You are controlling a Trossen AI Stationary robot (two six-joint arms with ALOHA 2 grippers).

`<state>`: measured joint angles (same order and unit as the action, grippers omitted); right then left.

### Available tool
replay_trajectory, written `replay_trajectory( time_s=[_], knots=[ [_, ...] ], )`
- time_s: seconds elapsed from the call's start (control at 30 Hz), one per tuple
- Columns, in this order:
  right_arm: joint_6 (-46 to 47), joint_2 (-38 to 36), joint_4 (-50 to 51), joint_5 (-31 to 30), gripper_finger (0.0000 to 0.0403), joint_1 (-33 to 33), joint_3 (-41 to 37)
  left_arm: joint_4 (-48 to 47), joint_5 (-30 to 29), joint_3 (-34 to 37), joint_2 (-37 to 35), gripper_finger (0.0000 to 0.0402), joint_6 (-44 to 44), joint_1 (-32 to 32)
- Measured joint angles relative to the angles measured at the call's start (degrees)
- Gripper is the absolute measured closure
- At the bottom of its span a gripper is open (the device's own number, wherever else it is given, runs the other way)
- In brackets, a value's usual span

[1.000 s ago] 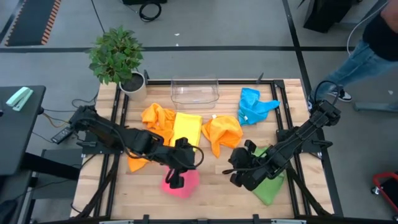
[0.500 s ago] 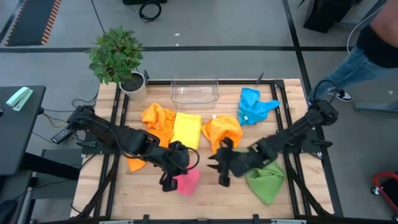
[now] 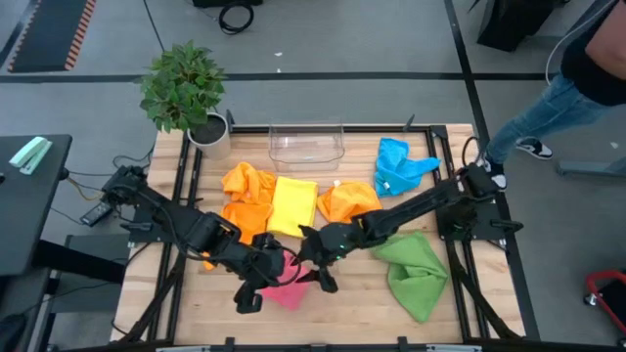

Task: Fold microfiber towels
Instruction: Fold the pink microfiber cloth

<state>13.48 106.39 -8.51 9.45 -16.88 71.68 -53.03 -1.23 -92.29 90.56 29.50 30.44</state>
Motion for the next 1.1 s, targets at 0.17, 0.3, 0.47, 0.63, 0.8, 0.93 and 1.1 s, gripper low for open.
replay_trajectory(
  time_s=[0.17,0.3,0.47,0.63,0.8,0.93,1.1],
  knots=[
    [1.7,4.3,-1.3,0.9,0.0180,-0.3,0.0,-0.1,0.3,0.0,-1.0,0.0397,-0.1,-0.5],
    [3.1,6.1,-1.1,-2.3,0.0215,-2.2,0.0,-0.5,0.6,0.0,-1.1,0.0395,-0.1,-1.0],
    [3.5,5.0,1.8,-6.3,0.0350,-5.0,0.0,-1.3,0.5,0.0,-1.1,0.0397,-0.2,-1.4],
    [7.4,-1.1,14.1,-15.8,0.0393,-7.7,0.0,-1.4,-0.7,0.0,-1.1,0.0396,-0.2,-1.8],
    [9.0,-10.9,26.3,-25.3,0.0397,-11.3,0.0,-1.5,-5.7,0.0,-1.1,0.0397,-0.7,-1.8],
    [11.1,-19.9,33.6,-31.8,0.0398,-14.1,0.0,0.7,-14.5,0.0,-0.7,0.0397,-0.8,-1.7],
    [13.7,-30.2,38.7,-41.2,0.0399,-17.8,0.0,18.0,-20.1,0.1,-1.0,0.0396,-7.1,-2.7]
  ],
)
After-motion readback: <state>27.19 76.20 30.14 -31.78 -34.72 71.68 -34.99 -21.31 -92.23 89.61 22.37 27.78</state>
